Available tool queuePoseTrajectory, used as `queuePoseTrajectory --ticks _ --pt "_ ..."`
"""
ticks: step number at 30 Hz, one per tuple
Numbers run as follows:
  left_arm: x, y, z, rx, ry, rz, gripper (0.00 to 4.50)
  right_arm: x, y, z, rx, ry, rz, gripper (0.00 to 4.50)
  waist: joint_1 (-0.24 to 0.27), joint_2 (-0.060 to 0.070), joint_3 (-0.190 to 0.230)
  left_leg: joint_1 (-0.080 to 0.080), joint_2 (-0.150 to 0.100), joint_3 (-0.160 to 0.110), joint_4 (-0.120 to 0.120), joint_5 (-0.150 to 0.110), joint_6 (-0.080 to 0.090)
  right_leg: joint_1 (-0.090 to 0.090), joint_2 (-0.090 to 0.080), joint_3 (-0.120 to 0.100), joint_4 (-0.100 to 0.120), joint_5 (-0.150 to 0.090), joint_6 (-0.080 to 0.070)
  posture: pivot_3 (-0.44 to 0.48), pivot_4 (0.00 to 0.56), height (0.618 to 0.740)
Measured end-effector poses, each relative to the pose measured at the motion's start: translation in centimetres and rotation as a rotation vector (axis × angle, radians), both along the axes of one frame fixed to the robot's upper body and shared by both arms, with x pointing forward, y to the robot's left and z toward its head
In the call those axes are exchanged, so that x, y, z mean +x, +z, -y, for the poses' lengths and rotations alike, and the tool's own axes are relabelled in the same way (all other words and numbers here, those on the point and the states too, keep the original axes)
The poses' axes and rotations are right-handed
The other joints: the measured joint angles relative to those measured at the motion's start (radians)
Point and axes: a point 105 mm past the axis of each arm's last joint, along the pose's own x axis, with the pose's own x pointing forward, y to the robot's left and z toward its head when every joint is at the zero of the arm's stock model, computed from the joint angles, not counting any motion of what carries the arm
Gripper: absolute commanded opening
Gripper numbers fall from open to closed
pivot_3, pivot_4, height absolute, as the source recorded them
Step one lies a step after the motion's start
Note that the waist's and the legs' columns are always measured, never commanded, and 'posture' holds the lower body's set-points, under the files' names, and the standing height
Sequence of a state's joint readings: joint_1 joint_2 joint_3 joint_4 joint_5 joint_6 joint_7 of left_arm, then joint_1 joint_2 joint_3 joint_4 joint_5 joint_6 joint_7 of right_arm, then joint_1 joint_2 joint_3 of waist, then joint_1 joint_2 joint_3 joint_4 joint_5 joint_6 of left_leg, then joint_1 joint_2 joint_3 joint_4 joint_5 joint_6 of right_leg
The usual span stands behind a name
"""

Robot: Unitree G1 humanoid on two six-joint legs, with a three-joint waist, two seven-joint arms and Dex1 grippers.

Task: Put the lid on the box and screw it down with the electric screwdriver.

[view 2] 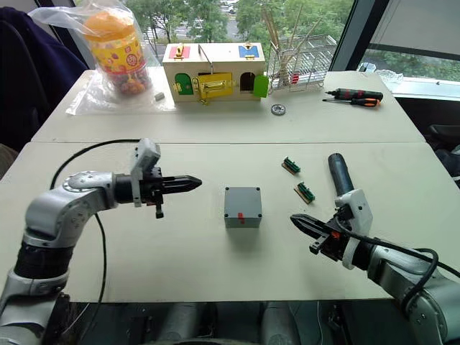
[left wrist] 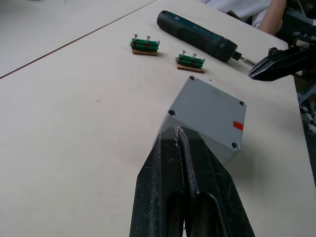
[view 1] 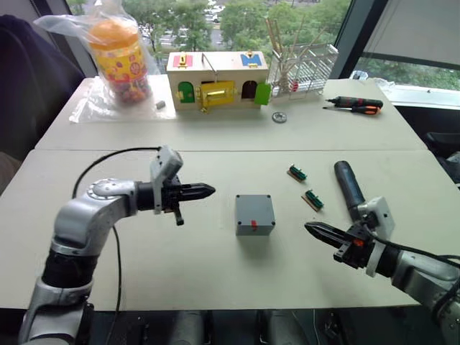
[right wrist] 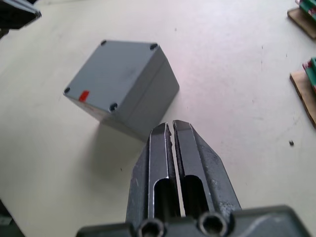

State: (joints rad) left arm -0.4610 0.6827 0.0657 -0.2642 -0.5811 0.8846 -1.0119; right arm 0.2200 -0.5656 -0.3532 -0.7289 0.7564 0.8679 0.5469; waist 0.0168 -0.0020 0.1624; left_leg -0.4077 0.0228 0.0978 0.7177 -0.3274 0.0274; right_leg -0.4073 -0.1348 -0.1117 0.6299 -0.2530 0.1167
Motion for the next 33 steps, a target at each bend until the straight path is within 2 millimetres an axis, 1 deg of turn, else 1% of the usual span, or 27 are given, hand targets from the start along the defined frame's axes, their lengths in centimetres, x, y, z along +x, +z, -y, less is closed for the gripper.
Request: queuePoseTrajectory --ticks 1,2,4,5,6,8,9,11,12,14,16,17,18,19,21,23,24,28,33 --pt "-0.3 0.0 -0.3 0.017 -0.006 -0.002 0.56 0.2 -0.2 -0.1 0.014 -0.02 0.016 0.86 -0.002 0.0 0.0 0.0 -0.001 0.0 0.0 0.0 0.0 0.0 0.0 0.0 0.0 0.0 0.0 0.0 0.15 0.711" --pt "-0.6 -0.1 -0.2 0.02 -0.015 -0.008 0.89 0.4 -0.4 -0.1 0.02 -0.034 0.026 1.35 -0.003 0.0 0.0 0.0 -0.001 0.001 0.0 0.0 0.0 0.0 -0.001 0.001 0.0 0.0 0.0 0.0 0.15 0.711" --pt "-1.3 -0.5 0.3 0.025 -0.047 -0.03 1.91 0.9 -0.8 -0.1 0.014 -0.049 0.035 2.37 -0.003 0.0 0.0 0.0 -0.002 0.001 0.001 0.0 0.0 0.0 -0.001 0.001 0.0 0.0 0.0 0.0 0.15 0.711" --pt "-1.7 -0.5 0.7 0.025 -0.073 -0.038 2.46 1.5 -0.7 0.0 0.006 -0.057 0.052 2.93 -0.004 0.0 0.0 0.0 -0.002 0.001 0.001 0.0 0.0 0.0 -0.001 0.001 0.0 0.0 0.0 0.0 0.15 0.711" --pt "-2.1 -0.4 1.1 0.023 -0.094 -0.04 2.88 2.0 -0.5 0.1 -0.001 -0.065 0.071 3.36 -0.004 0.0 0.0 0.0 -0.002 0.001 0.001 0.0 0.0 0.0 -0.001 0.001 0.0 0.0 0.0 0.0 0.15 0.711" --pt "-2.7 -0.1 1.8 0.022 -0.131 -0.038 4.0 2.9 -0.2 0.5 -0.027 -0.083 0.099 4.28 -0.003 0.0 0.0 0.0 -0.001 0.0 0.0 0.0 0.0 0.0 0.0 0.001 0.001 0.0 0.0 0.0 0.15 0.711" --pt "-3.0 -0.1 2.0 0.038 -0.146 -0.041 4.46 3.3 -0.4 0.8 -0.048 -0.088 0.1 4.5 -0.003 0.0 0.0 0.0 -0.001 0.0 0.0 0.0 0.0 0.0 0.0 0.001 0.0 0.0 0.0 0.0 0.15 0.711" --pt "-3.6 -0.2 2.6 0.071 -0.186 -0.035 4.46 3.7 -0.7 1.8 -0.089 -0.111 0.085 4.5 -0.003 0.0 0.0 0.0 -0.001 0.001 0.0 0.0 0.0 0.0 0.0 0.001 0.0 0.0 0.0 0.0 0.15 0.711" --pt "-4.0 -0.3 2.8 0.089 -0.212 -0.032 4.3 3.9 -0.9 2.2 -0.101 -0.121 0.08 4.5 -0.003 0.0 0.0 0.0 -0.001 0.001 0.0 0.0 0.0 0.0 0.0 0.001 0.0 0.0 0.0 0.0 0.15 0.711" --pt "-4.7 -0.8 3.1 0.145 -0.264 -0.02 3.49 4.4 -0.7 3.1 -0.12 -0.148 0.081 4.5 -0.005 0.001 0.001 0.001 -0.001 0.002 0.0 0.0 0.0 0.0 0.0 0.002 0.0 0.0 0.0 0.0 0.15 0.711" --pt "-4.9 -1.2 3.3 0.172 -0.287 0.002 2.48 4.9 -0.1 3.8 -0.132 -0.171 0.093 4.5 -0.005 0.001 0.001 0.001 0.0 0.002 0.0 0.0 0.0 0.0 0.001 0.002 0.0 0.0 0.0 0.0 0.15 0.711" --pt "-4.9 -1.2 3.4 0.177 -0.292 0.011 1.91 5.1 0.0 3.9 -0.131 -0.175 0.096 4.29 -0.004 0.001 0.001 0.001 0.0 0.002 0.0 0.0 0.0 0.0 0.001 0.001 0.0 0.0 0.0 0.0 0.15 0.711" --pt "-4.9 -1.3 3.6 0.179 -0.3 0.017 1.44 5.4 0.0 4.1 -0.132 -0.18 0.095 4.04 -0.003 0.001 0.001 0.001 0.0 0.002 0.0 0.0 0.0 0.0 0.001 0.001 0.0 0.0 0.0 0.0 0.15 0.711" --pt "-5.0 -1.3 3.8 0.177 -0.308 0.022 0.87 5.6 -0.1 4.3 -0.134 -0.188 0.092 3.74 -0.002 0.001 0.001 0.001 0.0 0.002 0.0 0.0 0.0 0.0 0.001 0.001 0.0 0.0 0.0 0.0 0.15 0.711" --pt "-5.1 -1.2 4.2 0.164 -0.317 0.039 0.0 5.9 -0.5 4.9 -0.137 -0.211 0.076 3.03 -0.002 0.001 0.001 0.0 0.0 0.002 0.0 0.0 0.0 0.0 0.0 0.002 0.0 0.0 0.0 0.0 0.15 0.711" --pt "-5.3 -1.2 4.5 0.159 -0.325 0.045 0.0 6.2 -0.8 5.3 -0.136 -0.225 0.065 2.24 -0.004 0.001 0.001 0.0 0.0 0.002 0.0 0.0 0.0 0.0 0.0 0.002 0.0 0.0 0.0 0.0 0.15 0.711" --pt "-5.2 -1.2 4.7 0.154 -0.321 0.051 0.0 6.3 -0.9 5.4 -0.135 -0.228 0.062 1.77 -0.004 0.001 0.001 0.001 0.0 0.002 0.0 0.0 0.0 0.0 0.001 0.002 0.0 0.0 0.0 0.0 0.15 0.711" --pt "-5.0 -1.1 4.9 0.141 -0.305 0.06 0.0 6.6 -1.3 5.7 -0.136 -0.231 0.051 1.77 -0.004 0.001 0.001 0.001 0.0 0.002 0.0 0.0 0.0 0.0 0.001 0.002 0.0 0.0 0.0 0.0 0.15 0.711" --pt "-5.0 -1.1 4.9 0.142 -0.304 0.062 0.0 7.5 -1.7 5.9 -0.14 -0.225 0.046 1.77 -0.004 0.001 0.001 0.001 0.0 0.002 0.0 0.0 0.0 0.0 0.001 0.002 0.0 0.0 0.0 0.0 0.15 0.711"
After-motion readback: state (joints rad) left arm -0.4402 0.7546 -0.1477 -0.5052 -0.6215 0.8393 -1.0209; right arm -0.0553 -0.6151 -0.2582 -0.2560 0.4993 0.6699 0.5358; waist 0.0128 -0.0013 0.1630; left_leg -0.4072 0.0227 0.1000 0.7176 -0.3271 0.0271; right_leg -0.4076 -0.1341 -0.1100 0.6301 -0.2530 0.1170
